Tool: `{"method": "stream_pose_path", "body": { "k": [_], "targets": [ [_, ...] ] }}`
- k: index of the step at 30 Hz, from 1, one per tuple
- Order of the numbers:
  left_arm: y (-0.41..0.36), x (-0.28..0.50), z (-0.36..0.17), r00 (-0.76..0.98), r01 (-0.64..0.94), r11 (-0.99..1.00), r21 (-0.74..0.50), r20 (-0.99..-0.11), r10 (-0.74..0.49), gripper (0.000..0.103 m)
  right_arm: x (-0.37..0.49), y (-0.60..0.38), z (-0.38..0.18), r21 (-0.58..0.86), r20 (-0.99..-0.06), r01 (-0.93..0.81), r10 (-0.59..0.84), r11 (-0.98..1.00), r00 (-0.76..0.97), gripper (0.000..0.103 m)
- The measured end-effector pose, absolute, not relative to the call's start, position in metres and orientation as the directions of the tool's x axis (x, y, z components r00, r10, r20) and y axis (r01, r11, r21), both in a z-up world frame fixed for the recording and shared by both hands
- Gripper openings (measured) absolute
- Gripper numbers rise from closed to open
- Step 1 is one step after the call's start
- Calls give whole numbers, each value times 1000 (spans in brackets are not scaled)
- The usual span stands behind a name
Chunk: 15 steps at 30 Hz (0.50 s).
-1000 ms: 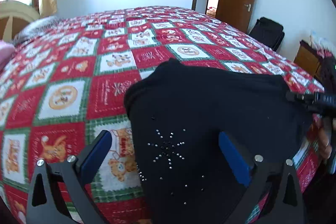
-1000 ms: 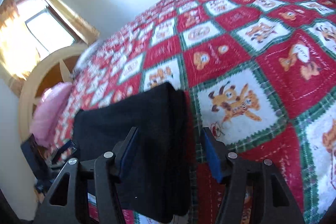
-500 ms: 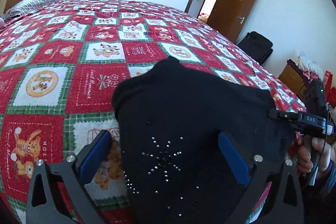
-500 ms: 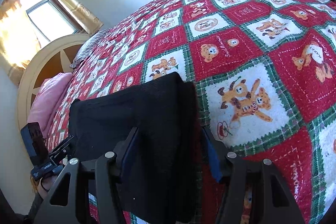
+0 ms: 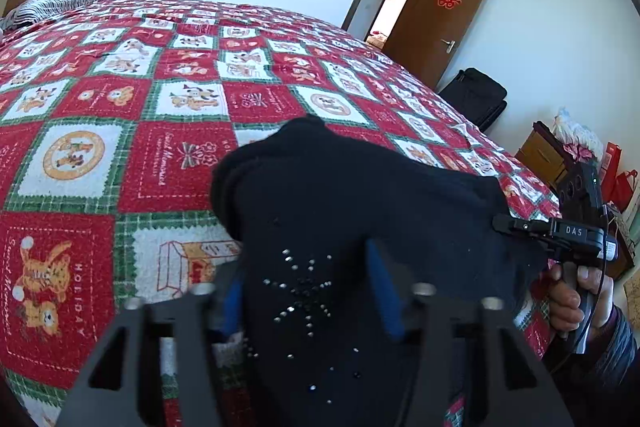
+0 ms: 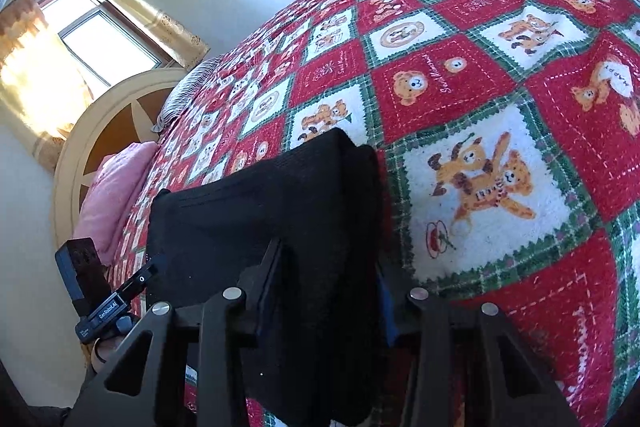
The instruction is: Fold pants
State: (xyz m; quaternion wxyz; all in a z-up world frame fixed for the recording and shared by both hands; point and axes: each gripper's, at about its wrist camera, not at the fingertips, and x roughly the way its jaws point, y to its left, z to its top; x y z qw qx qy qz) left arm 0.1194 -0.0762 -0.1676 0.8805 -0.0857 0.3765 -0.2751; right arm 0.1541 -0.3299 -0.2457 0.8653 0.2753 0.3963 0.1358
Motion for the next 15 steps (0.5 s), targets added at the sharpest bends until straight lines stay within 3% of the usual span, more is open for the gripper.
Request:
{"method": "stream_pose_path", "body": {
  "k": [2,3,15],
  "targets": [
    [-75,119,-168,554,427,823,-374,-611,-565,29,152,-326,-244,564,-612,-23,436,825,660,38],
    [-75,119,-168,556,427,824,-373,-610,-565,27,152,-323,-242,559,-607,-37,439,828,663,31],
    [-62,114,-156,569,428,793,-433,-552,-609,18,135,-317,-226,545,-560,-77,431,835,708,26]
  ]
}}
